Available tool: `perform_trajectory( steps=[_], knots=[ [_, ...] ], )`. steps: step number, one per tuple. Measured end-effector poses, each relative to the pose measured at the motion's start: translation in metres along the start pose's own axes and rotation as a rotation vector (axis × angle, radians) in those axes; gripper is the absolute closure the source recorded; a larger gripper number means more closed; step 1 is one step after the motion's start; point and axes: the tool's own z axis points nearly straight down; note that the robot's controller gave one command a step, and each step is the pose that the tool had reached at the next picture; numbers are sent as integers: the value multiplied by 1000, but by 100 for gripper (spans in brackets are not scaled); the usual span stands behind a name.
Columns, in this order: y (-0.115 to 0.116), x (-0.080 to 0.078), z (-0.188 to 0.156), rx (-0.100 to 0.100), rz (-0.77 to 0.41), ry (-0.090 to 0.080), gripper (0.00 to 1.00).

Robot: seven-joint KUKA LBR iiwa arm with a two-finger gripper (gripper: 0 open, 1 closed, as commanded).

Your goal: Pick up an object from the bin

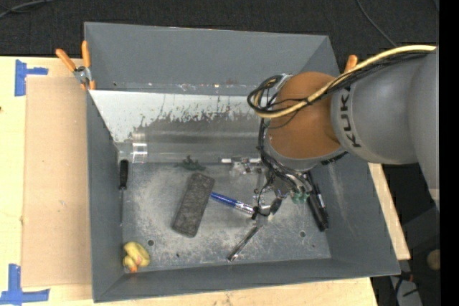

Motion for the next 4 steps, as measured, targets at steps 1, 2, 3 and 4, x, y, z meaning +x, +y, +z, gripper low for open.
perform_trajectory(
  steps=[1, 2, 3, 4],
  knots=[
    [6, -5, 31, 7, 101, -16, 0],
    [7, 54, 31, 4, -295, -6, 100],
    [7, 54, 31, 5, -296, -6, 100],
    [7, 54, 25, 4, -297, -7, 100]
  ],
)
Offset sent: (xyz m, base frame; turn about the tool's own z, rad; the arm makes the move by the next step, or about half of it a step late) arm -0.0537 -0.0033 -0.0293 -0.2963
